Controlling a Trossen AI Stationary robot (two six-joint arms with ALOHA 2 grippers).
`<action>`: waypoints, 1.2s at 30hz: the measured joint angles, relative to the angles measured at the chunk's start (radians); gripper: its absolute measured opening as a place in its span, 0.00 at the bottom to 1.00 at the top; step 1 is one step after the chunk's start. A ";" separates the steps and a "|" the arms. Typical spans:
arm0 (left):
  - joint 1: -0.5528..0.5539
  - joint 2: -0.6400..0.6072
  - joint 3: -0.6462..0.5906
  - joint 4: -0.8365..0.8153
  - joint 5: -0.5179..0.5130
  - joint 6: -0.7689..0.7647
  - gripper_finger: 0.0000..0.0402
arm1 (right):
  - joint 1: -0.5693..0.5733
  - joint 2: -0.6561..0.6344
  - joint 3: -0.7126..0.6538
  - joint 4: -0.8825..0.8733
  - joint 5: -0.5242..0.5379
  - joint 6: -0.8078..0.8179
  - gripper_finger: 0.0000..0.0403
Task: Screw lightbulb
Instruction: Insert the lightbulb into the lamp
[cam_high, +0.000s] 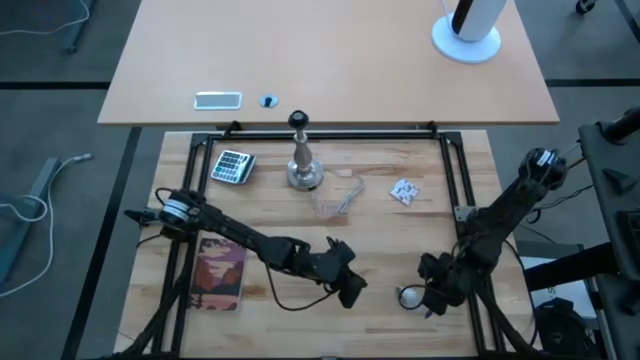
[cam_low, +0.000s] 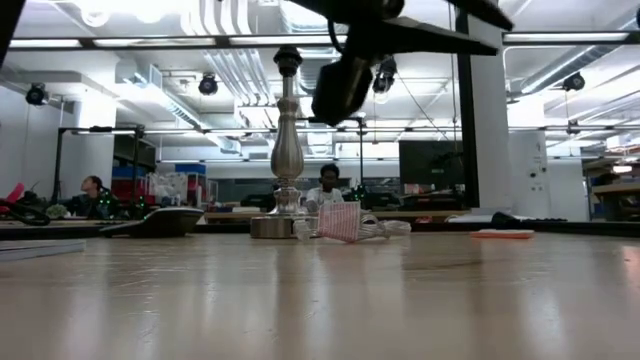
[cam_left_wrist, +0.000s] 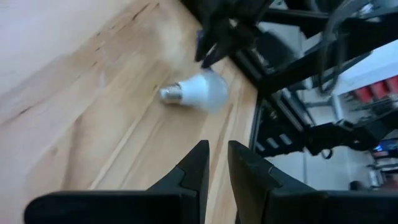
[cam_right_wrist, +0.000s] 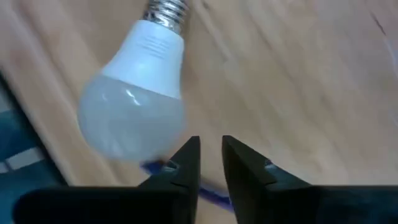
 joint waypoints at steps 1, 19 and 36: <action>0.000 0.008 0.000 0.025 0.000 -0.002 0.12 | -0.001 0.010 -0.002 0.019 0.001 -0.007 0.11; 0.004 0.025 -0.001 0.046 0.015 -0.153 0.22 | -0.104 0.180 0.002 0.305 0.062 -0.115 0.02; 0.043 0.088 0.001 0.014 0.012 -0.128 0.48 | -0.283 0.307 0.004 0.551 0.059 -0.193 0.02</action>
